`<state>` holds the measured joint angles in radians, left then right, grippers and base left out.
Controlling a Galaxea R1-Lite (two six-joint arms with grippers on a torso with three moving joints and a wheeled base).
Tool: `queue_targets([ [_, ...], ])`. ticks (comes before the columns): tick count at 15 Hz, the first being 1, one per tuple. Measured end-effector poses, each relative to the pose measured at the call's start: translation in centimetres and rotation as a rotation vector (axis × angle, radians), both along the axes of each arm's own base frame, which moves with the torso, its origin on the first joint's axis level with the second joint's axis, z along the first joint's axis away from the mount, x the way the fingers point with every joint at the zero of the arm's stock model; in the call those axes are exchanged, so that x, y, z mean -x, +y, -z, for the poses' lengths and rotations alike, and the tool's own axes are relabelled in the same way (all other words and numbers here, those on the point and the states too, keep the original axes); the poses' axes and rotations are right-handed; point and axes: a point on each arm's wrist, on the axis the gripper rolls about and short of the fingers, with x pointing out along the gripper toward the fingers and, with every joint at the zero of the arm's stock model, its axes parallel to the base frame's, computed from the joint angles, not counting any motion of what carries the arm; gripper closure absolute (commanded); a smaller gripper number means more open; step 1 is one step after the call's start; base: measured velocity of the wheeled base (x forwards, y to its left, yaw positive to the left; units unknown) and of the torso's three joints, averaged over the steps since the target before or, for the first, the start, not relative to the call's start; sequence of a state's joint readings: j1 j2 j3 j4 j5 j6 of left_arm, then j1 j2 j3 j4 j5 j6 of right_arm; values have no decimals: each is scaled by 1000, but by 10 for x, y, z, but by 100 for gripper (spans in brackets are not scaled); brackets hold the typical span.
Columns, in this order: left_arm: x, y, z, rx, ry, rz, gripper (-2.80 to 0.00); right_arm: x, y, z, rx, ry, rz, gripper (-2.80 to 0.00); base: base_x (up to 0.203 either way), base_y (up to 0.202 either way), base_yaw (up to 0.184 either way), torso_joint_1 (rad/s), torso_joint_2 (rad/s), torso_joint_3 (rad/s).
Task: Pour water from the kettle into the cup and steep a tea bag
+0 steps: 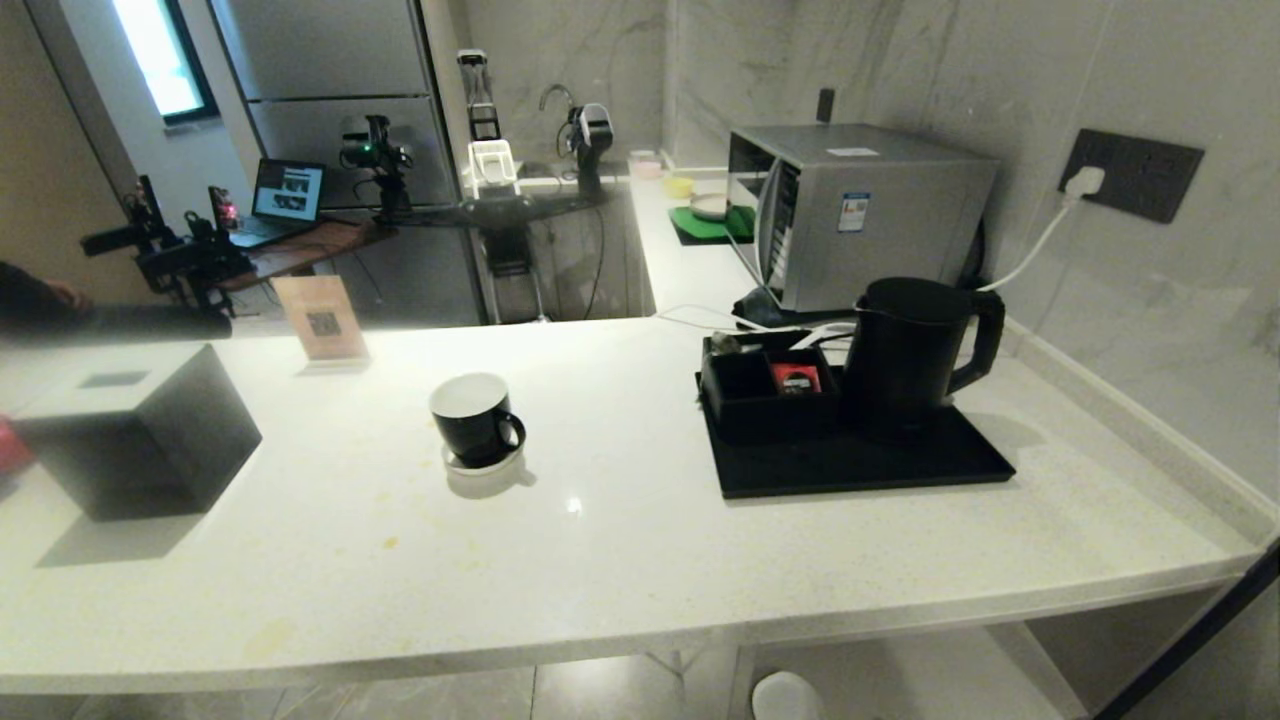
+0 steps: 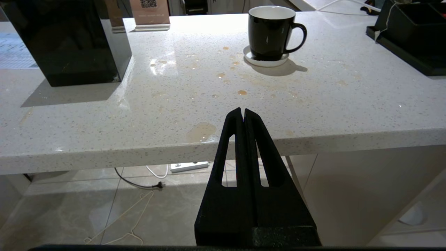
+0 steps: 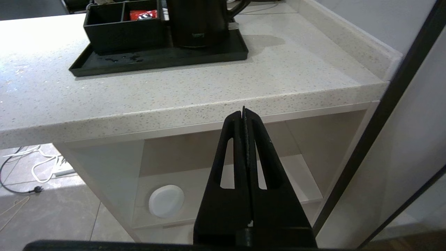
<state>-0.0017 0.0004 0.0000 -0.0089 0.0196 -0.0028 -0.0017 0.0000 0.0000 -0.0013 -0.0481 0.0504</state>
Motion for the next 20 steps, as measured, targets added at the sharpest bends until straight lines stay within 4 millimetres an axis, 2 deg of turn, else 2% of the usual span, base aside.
queue_targets([
  [20,0,0,0,0,0,0,0,0,0,1,8,5,-1,0,0,0,0,0,0,0],
])
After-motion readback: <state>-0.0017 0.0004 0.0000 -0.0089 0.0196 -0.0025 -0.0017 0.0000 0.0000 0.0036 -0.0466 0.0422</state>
